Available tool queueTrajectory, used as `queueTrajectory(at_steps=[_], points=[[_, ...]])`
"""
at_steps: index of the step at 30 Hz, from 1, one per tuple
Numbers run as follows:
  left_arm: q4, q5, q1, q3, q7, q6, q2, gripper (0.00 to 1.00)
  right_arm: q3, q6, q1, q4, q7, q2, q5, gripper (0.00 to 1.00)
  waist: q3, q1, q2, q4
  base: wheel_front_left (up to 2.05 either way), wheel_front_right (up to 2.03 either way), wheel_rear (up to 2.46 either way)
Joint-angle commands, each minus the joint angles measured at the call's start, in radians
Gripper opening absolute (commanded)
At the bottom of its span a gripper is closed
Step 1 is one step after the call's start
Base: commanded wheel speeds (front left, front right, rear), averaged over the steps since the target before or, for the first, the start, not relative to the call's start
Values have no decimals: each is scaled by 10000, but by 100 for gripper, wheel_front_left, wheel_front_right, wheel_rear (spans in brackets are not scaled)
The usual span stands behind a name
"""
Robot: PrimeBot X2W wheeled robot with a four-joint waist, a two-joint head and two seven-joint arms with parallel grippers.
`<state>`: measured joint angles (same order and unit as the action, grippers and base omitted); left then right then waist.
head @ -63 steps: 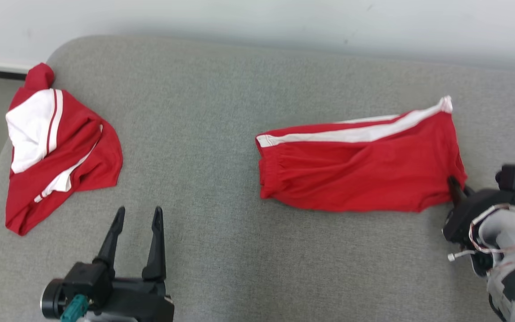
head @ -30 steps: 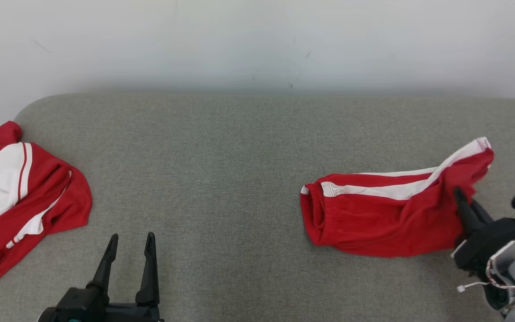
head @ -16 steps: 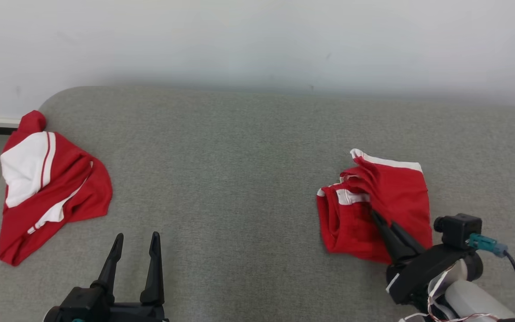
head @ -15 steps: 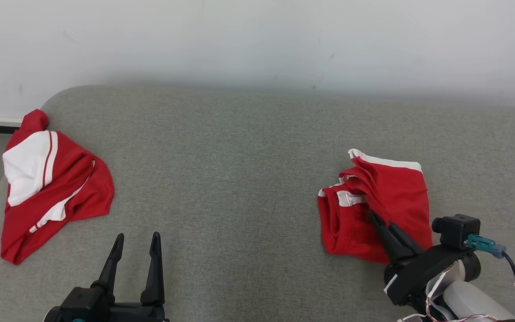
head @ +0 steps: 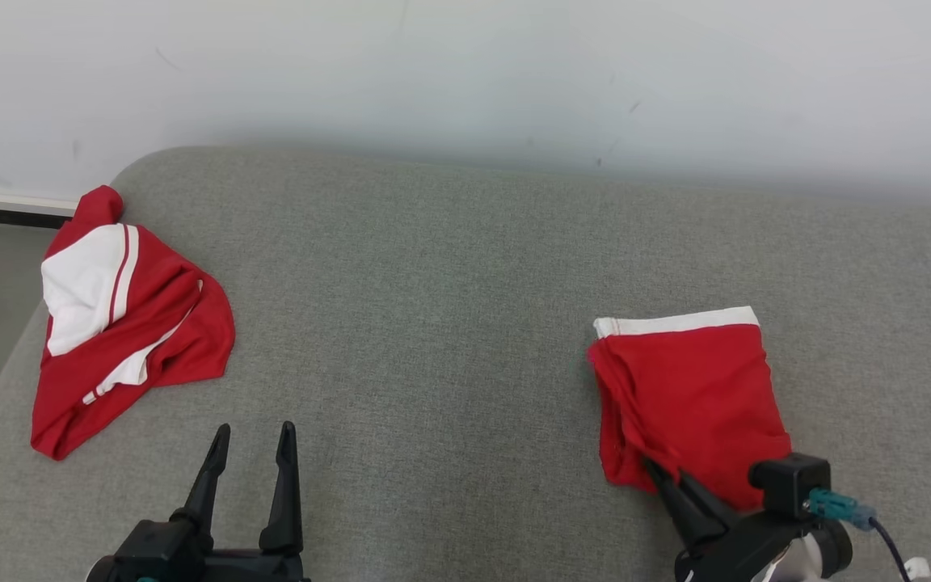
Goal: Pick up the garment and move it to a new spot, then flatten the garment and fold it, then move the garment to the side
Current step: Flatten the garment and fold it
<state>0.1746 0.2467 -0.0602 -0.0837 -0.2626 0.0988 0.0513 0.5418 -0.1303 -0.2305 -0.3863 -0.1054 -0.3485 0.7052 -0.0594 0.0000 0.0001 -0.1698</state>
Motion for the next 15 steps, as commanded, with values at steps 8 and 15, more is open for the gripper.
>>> queueTrajectory(at_steps=[8, 15], points=[[83, -71, 131, 49, -32, 18, -13, 100, -479, -11, 470, 83, 106, 677, -493, 100, 103, 0, -1, 195, 0, 0, 0], [58, -204, 260, 163, -32, 37, -12, 100, -1181, -11, 470, 565, -690, 579, -603, 100, 282, 0, -1, 429, 0, 0, 0]])
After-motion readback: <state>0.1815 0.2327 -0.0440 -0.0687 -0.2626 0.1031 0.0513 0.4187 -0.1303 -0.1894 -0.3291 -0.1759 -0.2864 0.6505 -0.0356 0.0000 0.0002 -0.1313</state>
